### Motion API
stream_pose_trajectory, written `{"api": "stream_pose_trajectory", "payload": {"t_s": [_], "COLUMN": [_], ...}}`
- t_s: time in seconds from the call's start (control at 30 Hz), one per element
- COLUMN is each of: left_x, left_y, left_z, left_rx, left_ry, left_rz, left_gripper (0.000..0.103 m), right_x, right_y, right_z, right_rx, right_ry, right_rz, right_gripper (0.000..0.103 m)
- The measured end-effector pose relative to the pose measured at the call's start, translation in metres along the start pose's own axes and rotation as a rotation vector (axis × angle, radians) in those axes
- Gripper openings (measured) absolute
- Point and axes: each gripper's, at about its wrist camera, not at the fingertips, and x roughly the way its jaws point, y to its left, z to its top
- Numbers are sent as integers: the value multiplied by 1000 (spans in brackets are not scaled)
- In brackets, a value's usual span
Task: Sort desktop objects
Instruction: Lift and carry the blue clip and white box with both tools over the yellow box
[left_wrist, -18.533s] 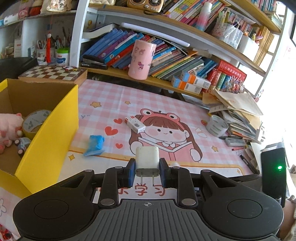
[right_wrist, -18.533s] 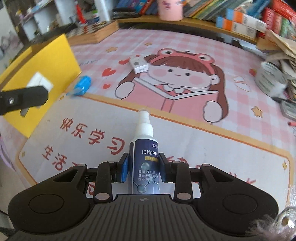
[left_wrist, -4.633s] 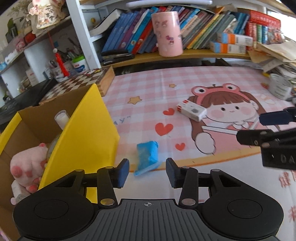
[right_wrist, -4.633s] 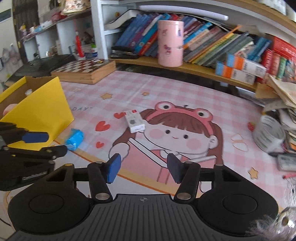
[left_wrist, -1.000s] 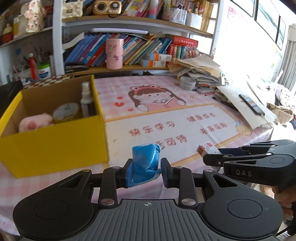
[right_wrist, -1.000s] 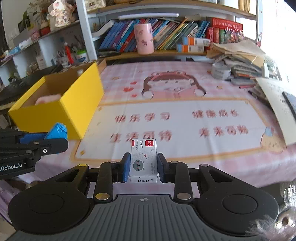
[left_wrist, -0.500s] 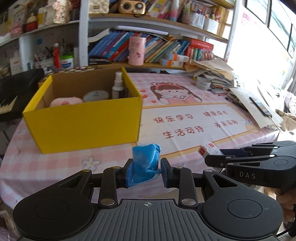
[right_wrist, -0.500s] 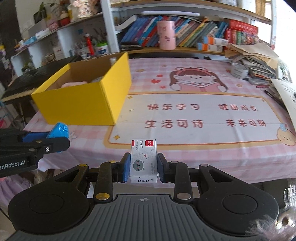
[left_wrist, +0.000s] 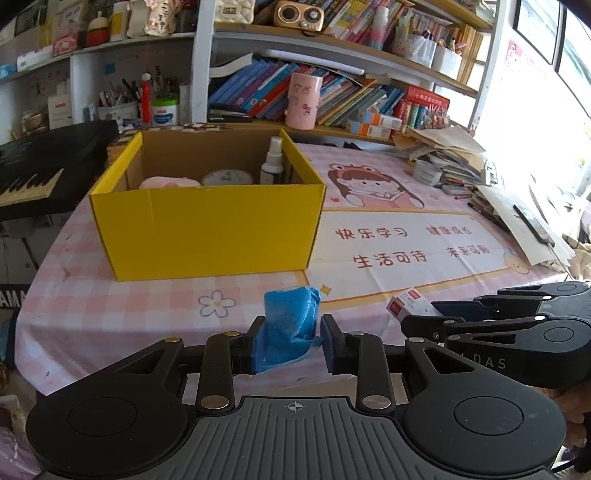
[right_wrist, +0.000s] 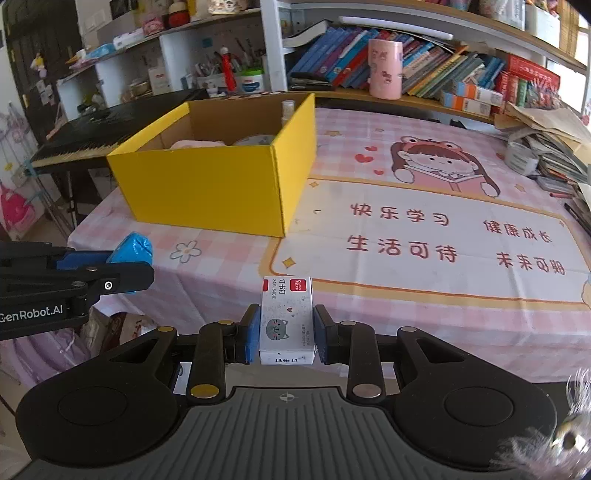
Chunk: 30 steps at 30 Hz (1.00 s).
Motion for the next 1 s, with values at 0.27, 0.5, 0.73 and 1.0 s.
{"api": "stream_pose_trajectory", "payload": {"t_s": [0.27,0.5,0.73,1.0], "left_x": [-12,-20,-17,0], "left_y": [16,37,50,59], "left_z": [-4,-3,28,74], "left_rx": [-47,-104,-88,-74], "left_ry": [-16,-45,-127,-218], "left_rz": [56,134,174,216], "left_gripper": [29,29,29,29], "right_x": [9,21,30,44], "right_y": [21,35,43,44], "right_z": [7,29,63,108], "right_rx": [-60,-83,-138,-195], "right_ry": [7,-19,-78,-151], "right_rz": [53,102,129,164], "right_gripper": [27,27,27,27]}}
